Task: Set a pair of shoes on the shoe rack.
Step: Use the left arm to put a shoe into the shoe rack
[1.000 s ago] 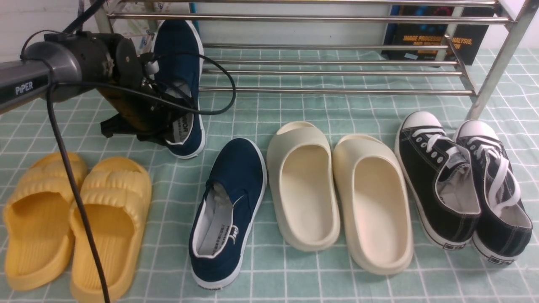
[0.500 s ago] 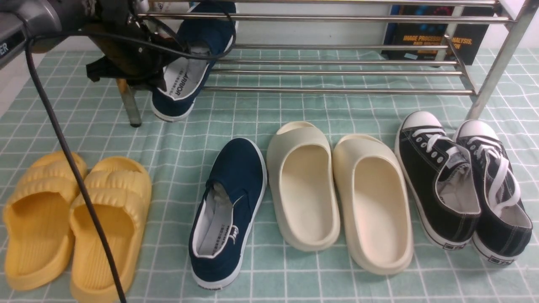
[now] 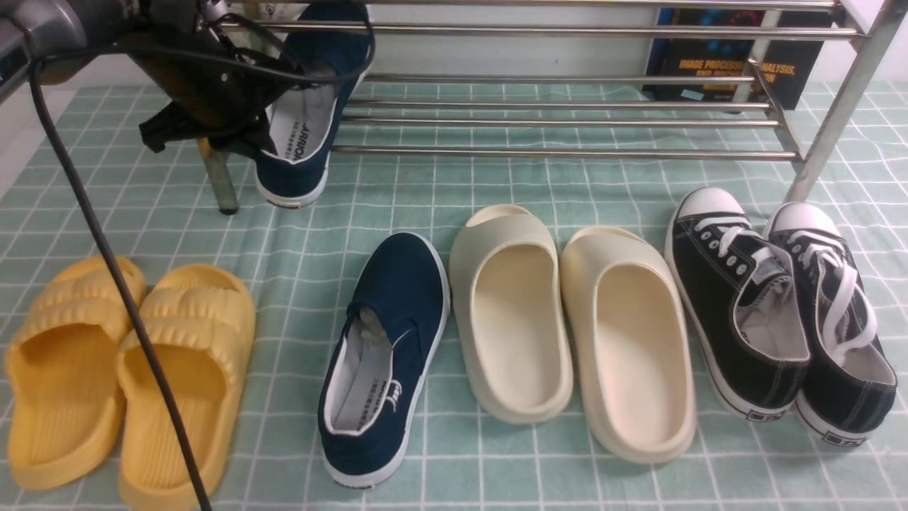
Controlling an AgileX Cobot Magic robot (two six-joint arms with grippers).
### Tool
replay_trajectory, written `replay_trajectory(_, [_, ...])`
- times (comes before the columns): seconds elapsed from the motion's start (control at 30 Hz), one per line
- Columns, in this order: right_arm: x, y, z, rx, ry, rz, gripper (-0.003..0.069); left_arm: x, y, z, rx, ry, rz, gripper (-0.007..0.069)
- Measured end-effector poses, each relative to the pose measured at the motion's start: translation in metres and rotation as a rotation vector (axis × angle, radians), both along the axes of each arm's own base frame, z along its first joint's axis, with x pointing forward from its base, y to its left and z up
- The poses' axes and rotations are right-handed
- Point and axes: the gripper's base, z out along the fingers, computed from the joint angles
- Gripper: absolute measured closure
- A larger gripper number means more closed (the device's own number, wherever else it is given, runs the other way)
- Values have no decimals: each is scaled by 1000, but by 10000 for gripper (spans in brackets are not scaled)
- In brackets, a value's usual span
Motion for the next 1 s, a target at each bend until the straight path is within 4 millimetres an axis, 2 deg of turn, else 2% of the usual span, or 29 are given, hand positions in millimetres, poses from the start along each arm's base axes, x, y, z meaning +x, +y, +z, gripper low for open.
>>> replay_trajectory(0.13, [0, 0, 0, 0, 0, 0, 412, 4, 6, -6, -58, 14, 19, 610])
replay_trajectory(0.4, [0, 0, 0, 0, 0, 0, 412, 12, 6, 1, -89, -94, 28, 610])
replay_trajectory(0.57, [0, 0, 0, 0, 0, 0, 412, 12, 6, 2, -86, -103, 27, 605])
replay_trajectory(0.8, [0, 0, 0, 0, 0, 0, 412, 15, 7, 3, -70, -133, 29, 530])
replay_trajectory(1.0, [0, 0, 0, 0, 0, 0, 412, 16, 8, 9, -60, -172, 32, 390])
